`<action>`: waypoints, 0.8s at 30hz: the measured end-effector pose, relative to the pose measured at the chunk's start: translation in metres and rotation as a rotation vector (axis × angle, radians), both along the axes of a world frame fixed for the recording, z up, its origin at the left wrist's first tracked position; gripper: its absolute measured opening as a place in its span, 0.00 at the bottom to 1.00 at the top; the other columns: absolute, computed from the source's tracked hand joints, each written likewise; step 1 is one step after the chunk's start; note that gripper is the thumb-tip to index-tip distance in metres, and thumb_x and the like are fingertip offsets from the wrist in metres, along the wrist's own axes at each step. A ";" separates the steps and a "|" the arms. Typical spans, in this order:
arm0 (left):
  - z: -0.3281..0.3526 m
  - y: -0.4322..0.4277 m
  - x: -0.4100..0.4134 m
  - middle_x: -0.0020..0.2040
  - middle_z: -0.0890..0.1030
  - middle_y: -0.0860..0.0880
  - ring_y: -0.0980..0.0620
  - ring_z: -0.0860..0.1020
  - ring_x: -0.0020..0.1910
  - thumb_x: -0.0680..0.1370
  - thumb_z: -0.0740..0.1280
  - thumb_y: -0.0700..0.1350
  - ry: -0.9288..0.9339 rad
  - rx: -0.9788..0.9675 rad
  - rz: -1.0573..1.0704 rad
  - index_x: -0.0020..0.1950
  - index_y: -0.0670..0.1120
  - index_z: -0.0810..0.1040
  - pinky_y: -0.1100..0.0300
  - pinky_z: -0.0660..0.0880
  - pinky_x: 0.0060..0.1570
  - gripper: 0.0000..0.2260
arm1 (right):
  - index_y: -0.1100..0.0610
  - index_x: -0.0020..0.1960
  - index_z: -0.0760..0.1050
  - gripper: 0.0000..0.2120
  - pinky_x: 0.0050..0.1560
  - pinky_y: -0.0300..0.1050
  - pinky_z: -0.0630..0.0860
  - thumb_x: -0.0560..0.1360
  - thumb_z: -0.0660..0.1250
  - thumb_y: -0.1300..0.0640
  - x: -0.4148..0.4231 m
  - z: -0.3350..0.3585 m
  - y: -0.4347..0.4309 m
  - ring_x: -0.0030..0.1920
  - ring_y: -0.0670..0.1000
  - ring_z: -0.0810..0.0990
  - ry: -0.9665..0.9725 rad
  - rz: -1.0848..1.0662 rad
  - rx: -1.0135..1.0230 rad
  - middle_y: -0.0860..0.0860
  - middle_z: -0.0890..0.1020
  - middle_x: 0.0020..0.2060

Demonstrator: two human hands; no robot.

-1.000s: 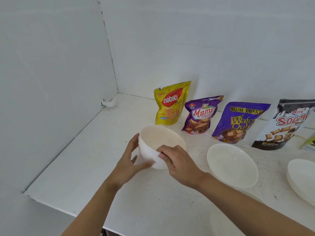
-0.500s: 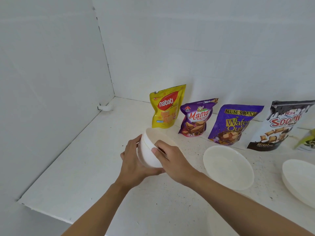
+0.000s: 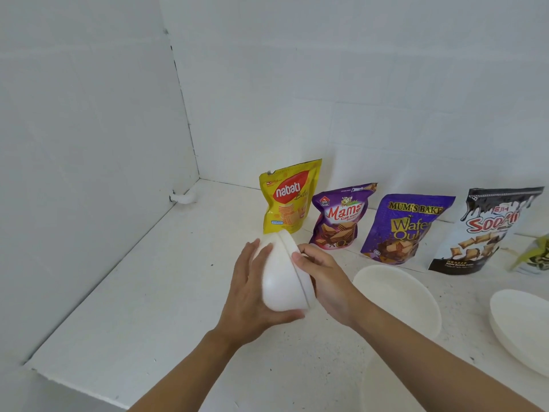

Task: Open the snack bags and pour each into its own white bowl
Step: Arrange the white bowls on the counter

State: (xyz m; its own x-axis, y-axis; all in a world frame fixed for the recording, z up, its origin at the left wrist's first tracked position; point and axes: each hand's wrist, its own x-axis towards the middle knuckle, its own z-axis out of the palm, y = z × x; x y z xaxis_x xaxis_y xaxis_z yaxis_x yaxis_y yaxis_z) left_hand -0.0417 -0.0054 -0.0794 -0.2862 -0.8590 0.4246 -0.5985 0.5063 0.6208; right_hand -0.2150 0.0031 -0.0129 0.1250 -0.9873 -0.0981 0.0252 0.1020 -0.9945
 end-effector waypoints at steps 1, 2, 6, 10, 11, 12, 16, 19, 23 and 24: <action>0.000 -0.003 0.001 0.80 0.56 0.51 0.52 0.57 0.78 0.61 0.77 0.71 0.013 0.002 -0.012 0.78 0.53 0.57 0.46 0.68 0.72 0.54 | 0.57 0.55 0.77 0.09 0.58 0.57 0.73 0.81 0.64 0.52 -0.001 0.001 -0.001 0.53 0.59 0.79 0.007 0.016 0.014 0.61 0.80 0.49; 0.000 -0.006 0.002 0.79 0.58 0.51 0.51 0.59 0.77 0.60 0.77 0.71 0.020 -0.004 -0.017 0.78 0.52 0.58 0.47 0.69 0.71 0.54 | 0.53 0.55 0.78 0.07 0.59 0.57 0.75 0.82 0.63 0.53 -0.002 0.002 -0.001 0.55 0.59 0.80 0.029 0.035 0.024 0.59 0.82 0.51; 0.005 -0.016 0.004 0.72 0.65 0.49 0.51 0.65 0.70 0.56 0.78 0.72 0.030 -0.026 0.018 0.73 0.49 0.64 0.50 0.73 0.66 0.53 | 0.52 0.57 0.75 0.07 0.56 0.52 0.77 0.84 0.59 0.56 -0.004 0.005 -0.001 0.56 0.57 0.81 0.178 0.081 -0.019 0.53 0.84 0.51; 0.009 -0.020 0.005 0.66 0.67 0.51 0.52 0.68 0.65 0.55 0.77 0.73 0.044 0.015 0.066 0.71 0.48 0.65 0.50 0.77 0.59 0.53 | 0.49 0.57 0.75 0.07 0.56 0.48 0.76 0.84 0.58 0.56 -0.007 -0.006 0.008 0.54 0.50 0.81 0.302 0.043 -0.099 0.49 0.84 0.51; 0.009 -0.020 0.005 0.67 0.67 0.51 0.51 0.68 0.65 0.55 0.77 0.74 0.030 0.023 0.068 0.72 0.49 0.65 0.50 0.77 0.60 0.53 | 0.48 0.59 0.75 0.08 0.57 0.49 0.76 0.84 0.59 0.56 -0.007 -0.009 0.010 0.54 0.48 0.82 0.282 0.008 -0.126 0.48 0.85 0.51; 0.009 -0.019 0.005 0.68 0.67 0.51 0.51 0.68 0.66 0.55 0.76 0.74 0.015 0.028 0.077 0.73 0.50 0.64 0.50 0.77 0.61 0.54 | 0.47 0.61 0.74 0.10 0.57 0.48 0.77 0.83 0.61 0.56 -0.006 -0.011 0.011 0.54 0.47 0.82 0.249 -0.029 -0.158 0.48 0.85 0.51; 0.010 -0.011 0.001 0.74 0.65 0.52 0.51 0.67 0.70 0.58 0.73 0.77 -0.008 0.046 0.114 0.75 0.56 0.61 0.50 0.73 0.66 0.52 | 0.45 0.63 0.76 0.15 0.56 0.47 0.78 0.81 0.64 0.61 -0.006 -0.009 0.006 0.53 0.49 0.81 0.206 -0.119 -0.281 0.49 0.83 0.48; 0.006 -0.009 0.004 0.75 0.65 0.49 0.49 0.66 0.71 0.60 0.71 0.77 -0.028 -0.030 0.130 0.75 0.54 0.62 0.48 0.71 0.67 0.50 | 0.47 0.55 0.81 0.13 0.53 0.46 0.76 0.80 0.65 0.64 -0.006 -0.009 0.004 0.48 0.46 0.80 0.245 -0.068 -0.266 0.44 0.82 0.44; 0.004 -0.012 0.009 0.73 0.67 0.50 0.51 0.67 0.69 0.58 0.74 0.75 -0.019 -0.014 0.101 0.73 0.53 0.63 0.57 0.70 0.64 0.51 | 0.51 0.51 0.81 0.12 0.51 0.42 0.72 0.80 0.65 0.66 -0.003 -0.012 0.008 0.47 0.57 0.78 0.177 -0.056 -0.233 0.46 0.80 0.40; 0.006 -0.014 0.009 0.70 0.67 0.52 0.52 0.68 0.68 0.56 0.76 0.74 0.025 0.029 0.086 0.72 0.54 0.64 0.58 0.72 0.62 0.50 | 0.52 0.50 0.81 0.12 0.51 0.41 0.71 0.80 0.64 0.66 -0.001 -0.011 0.008 0.46 0.56 0.77 0.176 -0.068 -0.241 0.47 0.80 0.40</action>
State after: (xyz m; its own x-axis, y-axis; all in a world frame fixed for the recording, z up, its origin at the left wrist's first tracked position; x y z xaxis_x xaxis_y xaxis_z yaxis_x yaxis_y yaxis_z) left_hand -0.0323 -0.0192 -0.0730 -0.2006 -0.8919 0.4053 -0.6235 0.4353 0.6494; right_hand -0.2164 0.0110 -0.0244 0.0598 -0.9902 0.1260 -0.1515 -0.1337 -0.9794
